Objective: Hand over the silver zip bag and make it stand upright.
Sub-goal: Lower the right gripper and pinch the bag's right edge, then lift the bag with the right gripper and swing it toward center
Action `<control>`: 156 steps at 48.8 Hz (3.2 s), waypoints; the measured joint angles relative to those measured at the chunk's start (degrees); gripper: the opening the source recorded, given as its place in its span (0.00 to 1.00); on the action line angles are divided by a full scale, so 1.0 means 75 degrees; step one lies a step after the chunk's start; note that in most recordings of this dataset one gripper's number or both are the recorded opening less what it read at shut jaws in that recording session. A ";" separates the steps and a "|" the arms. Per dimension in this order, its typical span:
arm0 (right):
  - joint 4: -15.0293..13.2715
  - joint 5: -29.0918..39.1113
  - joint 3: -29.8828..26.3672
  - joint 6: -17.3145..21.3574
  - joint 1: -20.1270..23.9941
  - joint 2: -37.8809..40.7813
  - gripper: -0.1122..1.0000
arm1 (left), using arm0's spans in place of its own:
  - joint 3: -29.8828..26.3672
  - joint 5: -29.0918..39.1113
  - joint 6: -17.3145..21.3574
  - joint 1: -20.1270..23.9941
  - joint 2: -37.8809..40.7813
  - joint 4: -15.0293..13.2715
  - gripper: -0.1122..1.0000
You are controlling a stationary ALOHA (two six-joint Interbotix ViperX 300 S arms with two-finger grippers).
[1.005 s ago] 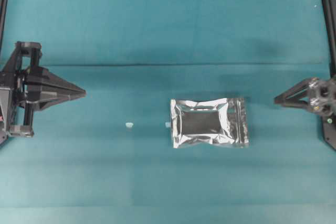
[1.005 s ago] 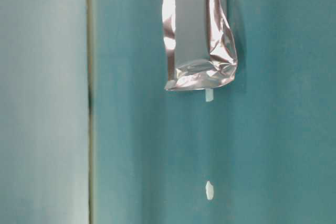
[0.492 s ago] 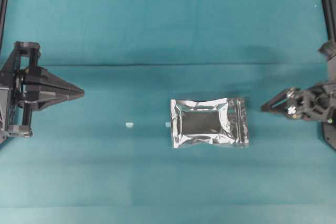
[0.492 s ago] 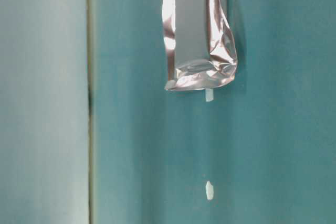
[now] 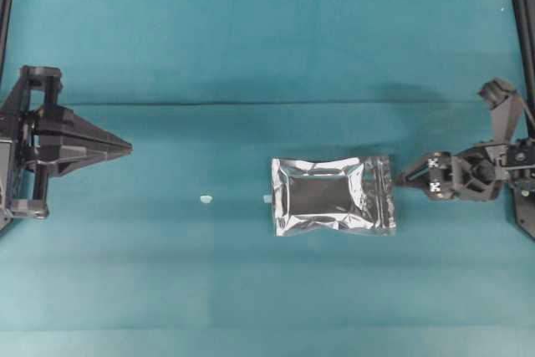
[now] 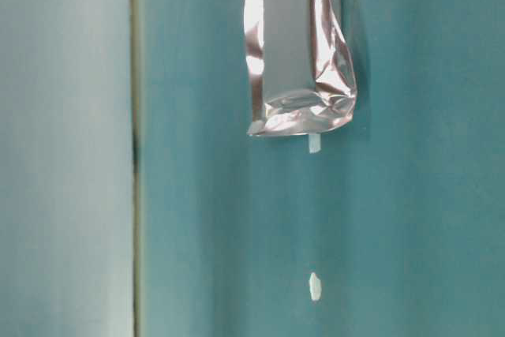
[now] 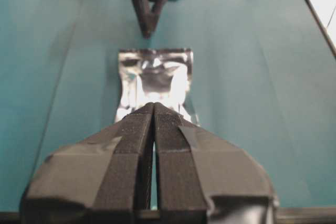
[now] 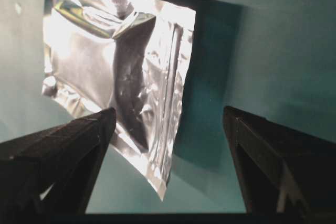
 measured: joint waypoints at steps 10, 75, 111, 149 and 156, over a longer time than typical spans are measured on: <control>0.0000 -0.0375 -0.0328 0.0023 0.0070 0.0902 0.92 | 0.0000 0.0082 0.0000 0.0000 -0.0070 0.0012 0.10; -0.0012 -0.0141 -0.1137 -0.0035 0.0387 0.1453 0.13 | 0.0094 0.0281 -0.0012 -0.0035 -0.0363 0.0012 0.10; -0.0691 0.6258 -0.5004 -0.3434 -0.0645 0.0820 0.13 | 0.0129 0.0281 -0.0012 -0.0035 -0.0398 0.0012 0.10; -0.0738 1.0887 -0.9023 -0.6621 -0.0750 0.2414 0.13 | 0.0141 0.0492 -0.0551 -0.0059 -0.0480 0.0012 0.10; -0.0773 1.1848 -1.0031 -0.7465 -0.0738 0.3023 0.13 | 0.0141 0.0492 -0.0574 -0.0070 -0.0551 0.0012 0.10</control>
